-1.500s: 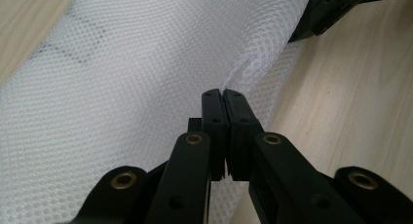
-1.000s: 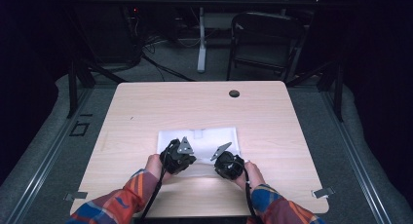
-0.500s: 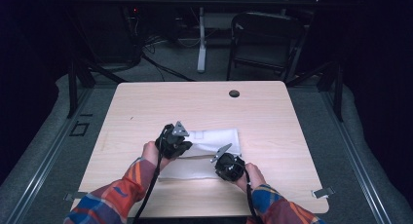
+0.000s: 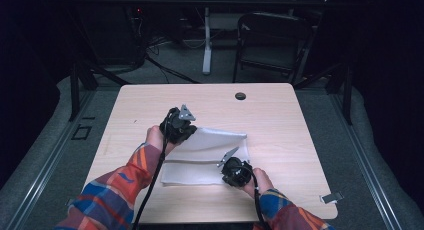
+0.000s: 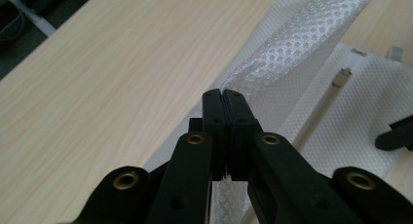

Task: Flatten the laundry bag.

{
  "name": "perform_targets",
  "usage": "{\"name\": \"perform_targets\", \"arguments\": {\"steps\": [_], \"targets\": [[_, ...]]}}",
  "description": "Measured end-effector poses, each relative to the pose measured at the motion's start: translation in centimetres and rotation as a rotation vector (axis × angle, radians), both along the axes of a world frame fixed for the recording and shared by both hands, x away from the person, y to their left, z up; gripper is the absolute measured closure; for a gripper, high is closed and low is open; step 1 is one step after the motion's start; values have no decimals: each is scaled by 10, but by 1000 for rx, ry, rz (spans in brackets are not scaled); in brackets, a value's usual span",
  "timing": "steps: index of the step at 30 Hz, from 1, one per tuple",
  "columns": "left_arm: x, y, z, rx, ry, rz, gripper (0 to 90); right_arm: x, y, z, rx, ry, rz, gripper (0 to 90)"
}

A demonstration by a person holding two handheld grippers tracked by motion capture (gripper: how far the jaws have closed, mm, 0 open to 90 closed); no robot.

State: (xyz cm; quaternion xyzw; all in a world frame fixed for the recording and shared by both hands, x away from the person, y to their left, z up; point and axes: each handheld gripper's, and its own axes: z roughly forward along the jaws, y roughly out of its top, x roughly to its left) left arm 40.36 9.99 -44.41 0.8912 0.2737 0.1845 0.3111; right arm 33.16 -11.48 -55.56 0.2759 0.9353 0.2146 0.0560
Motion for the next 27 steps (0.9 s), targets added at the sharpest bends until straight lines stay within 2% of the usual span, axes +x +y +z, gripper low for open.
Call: {"name": "perform_targets", "arguments": {"steps": [1, 3, 10, 11, 13, 14, 17, 27], "targets": [[3, 0, 5, -2, -14, 5, 889, -1, 0, 0, -12, -4, 3, 900], [5, -1, 6, -4, -16, 10, 889, -2, 0, 1, -14, 6, 4, 900], [20, -2, 13, 9, -40, 39, 889, 0, -2, 2, -7, 48, 20, 900], [22, -2, 13, 3, -40, 45, 889, -1, -2, 1, 7, 47, 8, 900], [25, -3, 15, 5, -48, 57, 889, -1, -3, 1, 0, 51, 11, 900], [29, -4, 18, 9, -55, 65, 889, 0, -4, 3, -23, 59, 28, 900], [32, -5, 20, 21, -61, 65, 889, -1, -4, 3, -20, 65, 23, 900], [45, -10, 20, 20, -83, 97, 888, -7, -4, 4, -37, 92, 51, 900]]}}
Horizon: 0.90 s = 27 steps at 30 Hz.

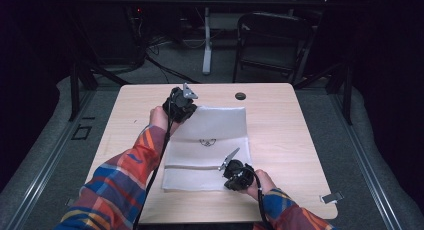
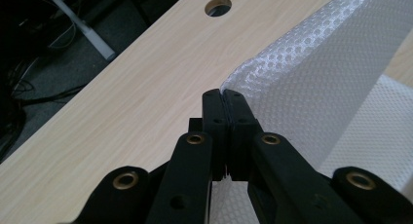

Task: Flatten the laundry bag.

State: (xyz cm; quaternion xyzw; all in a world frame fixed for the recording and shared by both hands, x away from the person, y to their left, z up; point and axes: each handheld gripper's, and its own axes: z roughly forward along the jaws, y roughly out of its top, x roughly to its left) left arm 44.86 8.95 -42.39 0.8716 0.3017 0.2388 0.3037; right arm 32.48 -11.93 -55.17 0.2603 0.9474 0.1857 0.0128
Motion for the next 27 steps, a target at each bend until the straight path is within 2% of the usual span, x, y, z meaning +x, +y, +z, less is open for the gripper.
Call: {"name": "perform_targets", "arguments": {"steps": [6, 13, 14, 15, 17, 22, 24, 25, 26, 27], "targets": [[8, -8, -4, 3, -6, 21, 888, -7, 2, 0, 9, 39, 2, 900], [19, -15, -8, 1, -10, 49, 885, -12, 4, 0, 1, 57, 13, 900], [21, -16, -8, 3, -11, 53, 884, -12, 4, 0, 4, 55, 11, 900], [24, -17, -9, 1, -12, 62, 883, -12, 3, -2, 41, 69, -7, 900], [31, -19, -11, 3, -12, 81, 880, -10, 3, 1, 1, 62, 13, 900], [38, -22, -15, 2, -3, 104, 863, -10, 3, 0, 4, 64, 9, 900], [41, -22, -15, -11, 4, 108, 810, -10, 3, 0, 10, 66, 7, 900], [45, -22, -15, -31, 9, 123, 651, -10, 2, 0, 14, 69, 8, 900], [45, -22, -15, -31, 9, 123, 593, -10, 2, 0, 14, 69, 8, 900], [47, -21, -14, -39, 19, 118, 593, -9, 2, 0, 7, 71, 11, 900]]}}
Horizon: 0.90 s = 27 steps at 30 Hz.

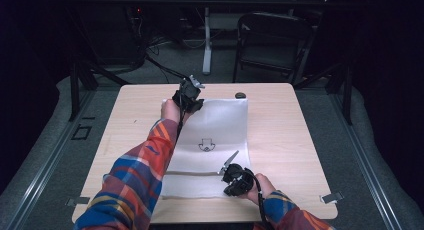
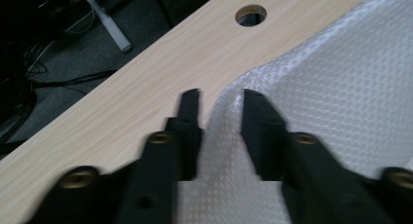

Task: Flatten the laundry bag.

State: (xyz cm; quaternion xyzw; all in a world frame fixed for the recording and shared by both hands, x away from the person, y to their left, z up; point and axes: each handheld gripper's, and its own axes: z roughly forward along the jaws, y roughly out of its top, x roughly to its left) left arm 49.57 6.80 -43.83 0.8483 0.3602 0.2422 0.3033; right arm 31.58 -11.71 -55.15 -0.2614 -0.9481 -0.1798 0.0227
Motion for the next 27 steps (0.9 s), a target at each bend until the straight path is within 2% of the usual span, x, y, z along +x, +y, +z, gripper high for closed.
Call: {"name": "perform_targets", "arguments": {"steps": [2, 4, 6, 8, 9, 10, 11, 15, 16, 17, 18, 20, 21, 27], "targets": [[1, 1, 1, 6, 2, -2, 451, 1, 0, 0, 22, 16, -7, 872], [-2, 2, 4, 1, 10, -16, 355, 2, -1, 1, 28, 17, -8, 837], [-6, 5, 5, -10, 15, -23, 271, 1, -2, 5, 61, 4, -10, 779], [-12, 8, 5, -24, 30, -36, 208, 2, -7, 13, 88, -18, -19, 700], [-21, 10, 3, -39, 47, -62, 170, 3, -12, 22, 103, -32, -36, 613], [-26, 12, 1, -39, 52, -73, 163, 5, -16, 25, 126, -28, -51, 562], [-26, 12, 1, -39, 52, -73, 155, 5, -16, 25, 126, -28, -51, 562], [-43, 18, -10, -38, 90, -112, 145, 10, -31, 34, 145, -50, -101, 341], [-46, 20, -13, -43, 108, -124, 130, 12, -37, 36, 156, -60, -123, 246], [-50, 22, -17, -34, 112, -129, 130, 12, -37, 36, 156, -60, -123, 246], [-54, 24, -20, -26, 111, -128, 124, 13, -40, 37, 152, -68, -138, 195], [-62, 29, -26, -48, 129, -132, 116, 15, -46, 38, 155, -92, -157, 150], [-66, 31, -29, -32, 128, -131, 107, 17, -52, 40, 139, -110, -167, 115], [-85, 40, -41, -65, 167, -150, 83, 20, -65, 41, 135, -124, -209, 68]]}}
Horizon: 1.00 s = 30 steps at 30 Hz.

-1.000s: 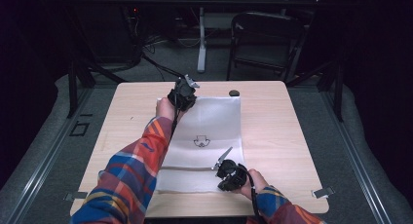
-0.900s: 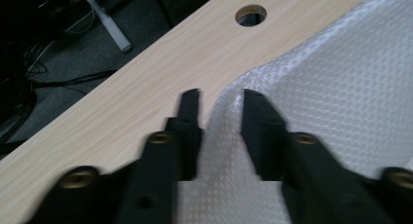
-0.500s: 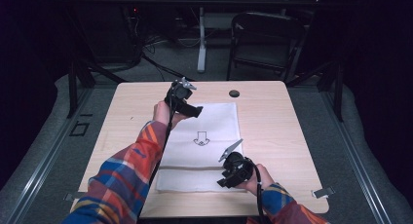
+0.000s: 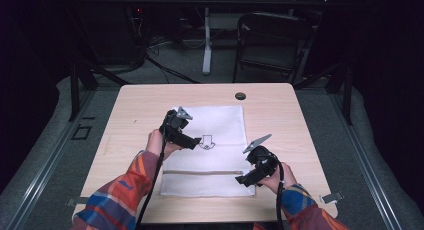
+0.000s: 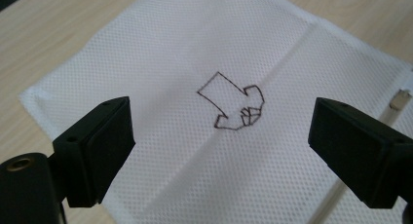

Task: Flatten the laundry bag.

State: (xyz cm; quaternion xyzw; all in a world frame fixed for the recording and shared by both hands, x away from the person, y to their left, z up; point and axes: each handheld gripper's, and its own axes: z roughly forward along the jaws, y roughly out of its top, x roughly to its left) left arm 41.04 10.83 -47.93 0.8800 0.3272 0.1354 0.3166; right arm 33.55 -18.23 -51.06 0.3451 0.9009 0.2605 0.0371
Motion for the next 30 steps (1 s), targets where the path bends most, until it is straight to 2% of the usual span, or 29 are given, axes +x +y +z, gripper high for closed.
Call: {"name": "perform_targets", "arguments": {"steps": [2, 6, 8, 10, 11, 14, 17, 30], "targets": [[-10, -1, -5, -1, 26, -30, 63, 1, -10, -1, -1, 1, -19, 56], [-18, -5, -10, 10, 42, -67, 47, 2, -19, 0, 13, -5, -39, 54], [-19, -8, -12, 23, 40, -87, 40, 3, -24, 1, 15, -7, -44, 55], [-18, -12, -14, 11, 48, -102, 33, 4, -29, 1, 22, -3, -59, 56], [-19, -14, -15, 17, 44, -100, 28, 5, -31, 1, 28, -11, -79, 59], [-22, -21, -18, 5, 49, -114, 28, 6, -33, 0, 25, -4, -86, 69], [-26, -30, -18, 11, 39, -138, 30, 6, -33, 0, 20, -15, -90, 87], [-35, -37, -13, -12, 30, -162, 36, 5, -36, 1, 19, -26, -112, 147]]}}
